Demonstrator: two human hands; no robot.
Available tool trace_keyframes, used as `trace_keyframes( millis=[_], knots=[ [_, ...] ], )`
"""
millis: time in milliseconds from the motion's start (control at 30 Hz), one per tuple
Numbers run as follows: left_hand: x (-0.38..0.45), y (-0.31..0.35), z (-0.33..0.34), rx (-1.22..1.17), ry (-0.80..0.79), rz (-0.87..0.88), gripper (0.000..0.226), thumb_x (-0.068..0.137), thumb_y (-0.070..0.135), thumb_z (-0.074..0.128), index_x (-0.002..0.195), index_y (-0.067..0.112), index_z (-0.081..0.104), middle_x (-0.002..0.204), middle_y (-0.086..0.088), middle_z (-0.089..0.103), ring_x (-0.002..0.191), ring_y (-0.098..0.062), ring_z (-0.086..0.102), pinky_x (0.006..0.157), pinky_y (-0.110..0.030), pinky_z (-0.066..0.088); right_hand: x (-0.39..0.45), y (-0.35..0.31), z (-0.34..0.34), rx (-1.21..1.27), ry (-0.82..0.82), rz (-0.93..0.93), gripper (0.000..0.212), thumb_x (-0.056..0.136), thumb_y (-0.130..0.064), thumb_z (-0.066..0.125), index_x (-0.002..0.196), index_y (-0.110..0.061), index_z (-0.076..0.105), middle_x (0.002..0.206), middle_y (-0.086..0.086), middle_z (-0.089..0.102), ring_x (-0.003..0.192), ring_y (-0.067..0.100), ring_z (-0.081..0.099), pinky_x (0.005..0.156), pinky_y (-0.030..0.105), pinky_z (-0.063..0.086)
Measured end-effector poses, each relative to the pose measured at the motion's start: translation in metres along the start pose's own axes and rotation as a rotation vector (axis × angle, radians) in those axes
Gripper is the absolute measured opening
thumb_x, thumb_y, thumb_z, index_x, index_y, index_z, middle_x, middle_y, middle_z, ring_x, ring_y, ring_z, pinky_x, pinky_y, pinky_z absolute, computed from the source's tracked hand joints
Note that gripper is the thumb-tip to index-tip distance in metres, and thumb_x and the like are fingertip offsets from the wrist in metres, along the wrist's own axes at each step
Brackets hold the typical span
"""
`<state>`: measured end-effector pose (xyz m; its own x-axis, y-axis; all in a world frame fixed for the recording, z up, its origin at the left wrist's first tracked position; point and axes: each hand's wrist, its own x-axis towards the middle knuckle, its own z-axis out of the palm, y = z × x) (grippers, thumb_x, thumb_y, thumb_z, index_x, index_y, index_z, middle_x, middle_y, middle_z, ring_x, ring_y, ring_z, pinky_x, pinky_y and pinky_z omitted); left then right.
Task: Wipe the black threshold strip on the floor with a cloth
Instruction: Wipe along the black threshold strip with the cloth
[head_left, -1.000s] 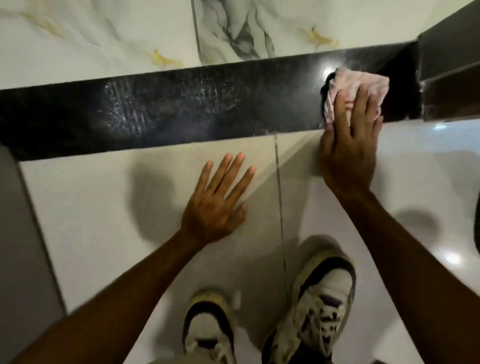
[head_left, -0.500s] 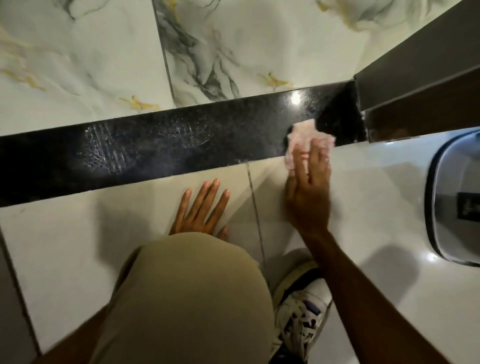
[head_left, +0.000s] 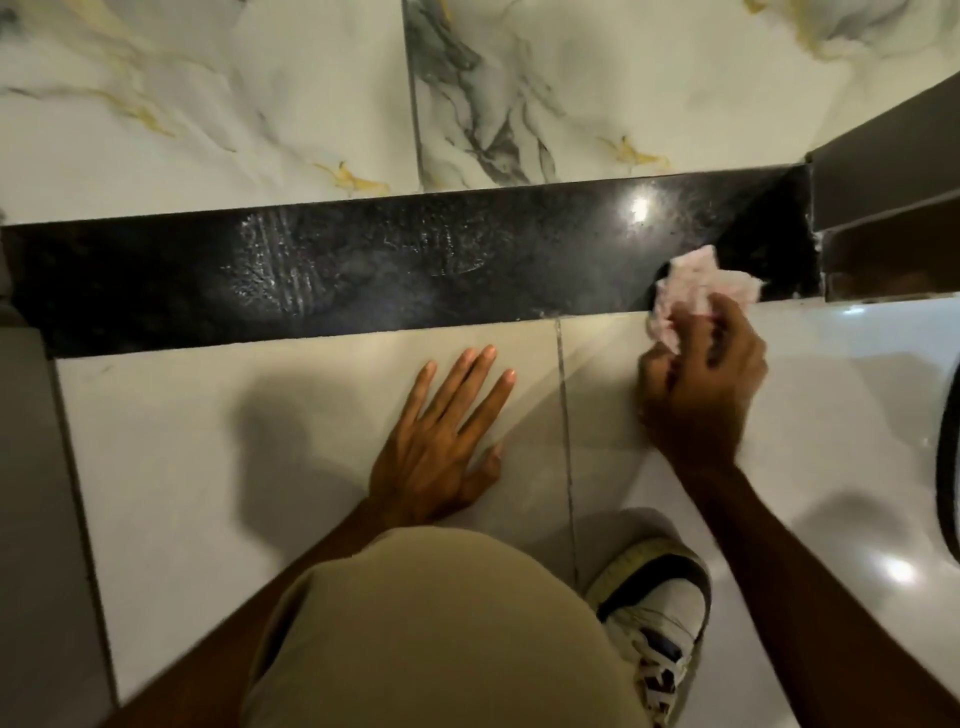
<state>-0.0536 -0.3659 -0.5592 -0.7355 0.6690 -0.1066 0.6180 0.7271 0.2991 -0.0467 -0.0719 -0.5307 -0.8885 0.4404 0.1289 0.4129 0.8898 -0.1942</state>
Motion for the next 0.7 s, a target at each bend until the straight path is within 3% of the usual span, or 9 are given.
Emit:
trace_keyframes(
  millis=[133, 267, 367, 467, 567, 700],
  knots=[
    [0.003, 0.001, 0.002, -0.009, 0.036, -0.017, 0.075, 0.110, 0.052, 0.037, 0.175, 0.016, 0.025, 0.183, -0.015, 0.017, 0.171, -0.032, 0.014, 0.140, -0.052, -0.003, 0.039, -0.012, 0.012, 0.049, 0.008, 0.029, 0.054, 0.106, -0.026, 0.050, 0.157, -0.009, 0.044, 0.169, 0.029, 0.032, 0.158, 0.047, 0.032, 0.133, 0.053, 0.030],
    [0.002, -0.001, 0.004, -0.018, 0.096, -0.110, 0.075, 0.109, 0.052, 0.037, 0.174, 0.015, 0.026, 0.182, -0.017, 0.021, 0.170, -0.032, 0.015, 0.140, -0.050, -0.004, 0.075, -0.069, 0.033, 0.032, -0.069, 0.003, 0.062, 0.114, -0.040, 0.029, 0.170, -0.015, 0.021, 0.179, 0.020, 0.014, 0.168, 0.037, 0.012, 0.140, 0.052, 0.013],
    [0.003, -0.001, 0.004, -0.017, 0.097, -0.124, 0.074, 0.111, 0.053, 0.034, 0.174, 0.016, 0.026, 0.182, -0.016, 0.020, 0.171, -0.031, 0.015, 0.140, -0.052, 0.000, 0.057, -0.096, 0.033, 0.037, -0.149, -0.179, 0.060, 0.116, -0.038, 0.029, 0.171, -0.017, 0.017, 0.180, 0.017, 0.011, 0.169, 0.034, 0.009, 0.140, 0.049, 0.011],
    [0.002, -0.002, 0.004, -0.016, 0.090, -0.118, 0.072, 0.112, 0.052, 0.030, 0.175, 0.017, 0.025, 0.183, -0.015, 0.019, 0.171, -0.031, 0.014, 0.140, -0.055, 0.005, 0.008, -0.083, 0.018, 0.085, -0.250, -0.274, 0.061, 0.115, -0.032, 0.037, 0.171, -0.018, 0.018, 0.181, 0.013, 0.009, 0.169, 0.030, 0.005, 0.140, 0.048, 0.012],
    [0.002, -0.002, 0.004, -0.001, 0.091, -0.113, 0.072, 0.112, 0.053, 0.029, 0.174, 0.016, 0.027, 0.183, -0.015, 0.019, 0.171, -0.031, 0.015, 0.140, -0.056, 0.008, -0.017, -0.056, 0.010, 0.009, -0.227, -0.207, 0.060, 0.114, -0.031, 0.037, 0.170, -0.017, 0.022, 0.180, 0.015, 0.012, 0.169, 0.033, 0.008, 0.139, 0.052, 0.017],
    [0.003, -0.001, 0.004, -0.006, 0.098, -0.141, 0.074, 0.113, 0.057, 0.020, 0.174, 0.017, 0.027, 0.183, -0.015, 0.020, 0.171, -0.033, 0.017, 0.139, -0.055, 0.004, 0.021, -0.068, 0.024, -0.024, -0.091, -0.041, 0.059, 0.115, -0.032, 0.034, 0.169, -0.012, 0.024, 0.177, 0.022, 0.017, 0.167, 0.040, 0.014, 0.137, 0.053, 0.019]
  ],
)
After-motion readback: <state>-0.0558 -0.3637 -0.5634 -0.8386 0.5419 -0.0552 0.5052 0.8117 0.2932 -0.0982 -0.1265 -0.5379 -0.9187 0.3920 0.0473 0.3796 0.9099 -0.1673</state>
